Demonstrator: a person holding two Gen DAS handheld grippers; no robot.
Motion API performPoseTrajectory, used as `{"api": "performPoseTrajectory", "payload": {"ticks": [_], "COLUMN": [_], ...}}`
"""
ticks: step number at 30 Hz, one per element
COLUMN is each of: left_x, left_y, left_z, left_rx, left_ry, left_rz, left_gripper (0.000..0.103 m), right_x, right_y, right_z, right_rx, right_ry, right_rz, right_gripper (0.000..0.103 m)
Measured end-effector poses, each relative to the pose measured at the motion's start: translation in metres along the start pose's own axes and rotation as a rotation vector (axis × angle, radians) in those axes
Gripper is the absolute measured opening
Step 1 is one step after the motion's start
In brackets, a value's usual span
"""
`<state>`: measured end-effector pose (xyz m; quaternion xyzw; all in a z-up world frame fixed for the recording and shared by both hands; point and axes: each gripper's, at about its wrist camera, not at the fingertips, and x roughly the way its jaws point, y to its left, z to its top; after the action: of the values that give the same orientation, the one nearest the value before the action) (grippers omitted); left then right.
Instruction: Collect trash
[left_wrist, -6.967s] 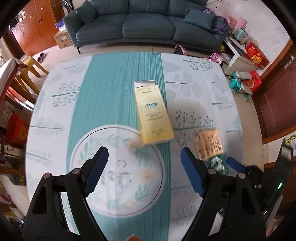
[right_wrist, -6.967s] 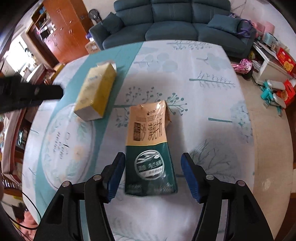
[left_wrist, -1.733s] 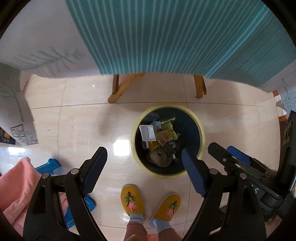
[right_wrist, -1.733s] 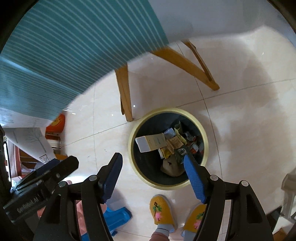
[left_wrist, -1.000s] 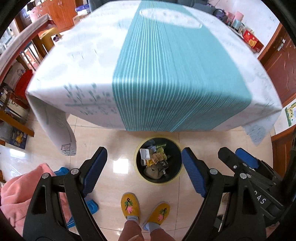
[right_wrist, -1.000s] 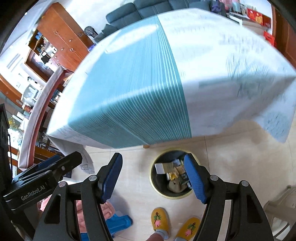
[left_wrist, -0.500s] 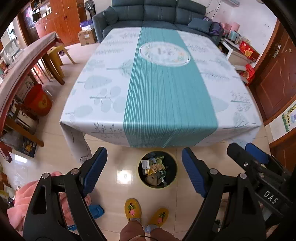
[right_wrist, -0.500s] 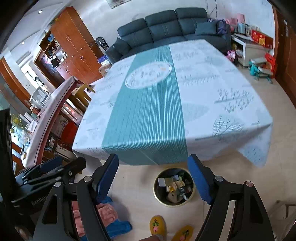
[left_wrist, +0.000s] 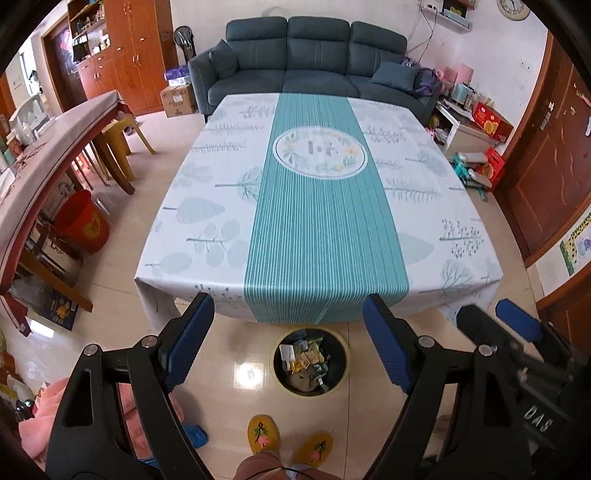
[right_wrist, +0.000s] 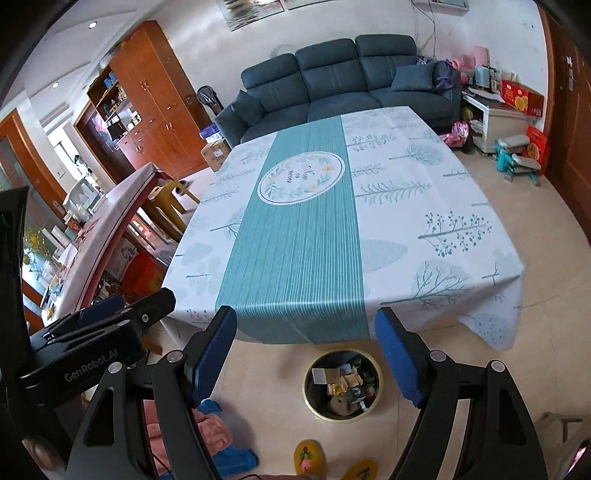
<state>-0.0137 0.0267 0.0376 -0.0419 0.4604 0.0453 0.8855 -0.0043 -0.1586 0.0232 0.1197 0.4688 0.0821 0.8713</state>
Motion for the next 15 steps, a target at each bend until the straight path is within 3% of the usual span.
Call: {"api": "performPoseTrajectory", "payload": {"ticks": [15], "left_x": [-0.0028], "left_y": [-0.0023], "left_z": [-0.0016], "left_rx": [-0.010], "left_ry": [-0.004], "left_rz": [0.025], "left_gripper": [0.080], "right_x": [-0.0012], "right_y": [0.0054], "right_z": [0.0063], "right_rx": [-0.026], "right_ry": [-0.026], "right_rz": [0.015], "right_gripper": [0.079]}}
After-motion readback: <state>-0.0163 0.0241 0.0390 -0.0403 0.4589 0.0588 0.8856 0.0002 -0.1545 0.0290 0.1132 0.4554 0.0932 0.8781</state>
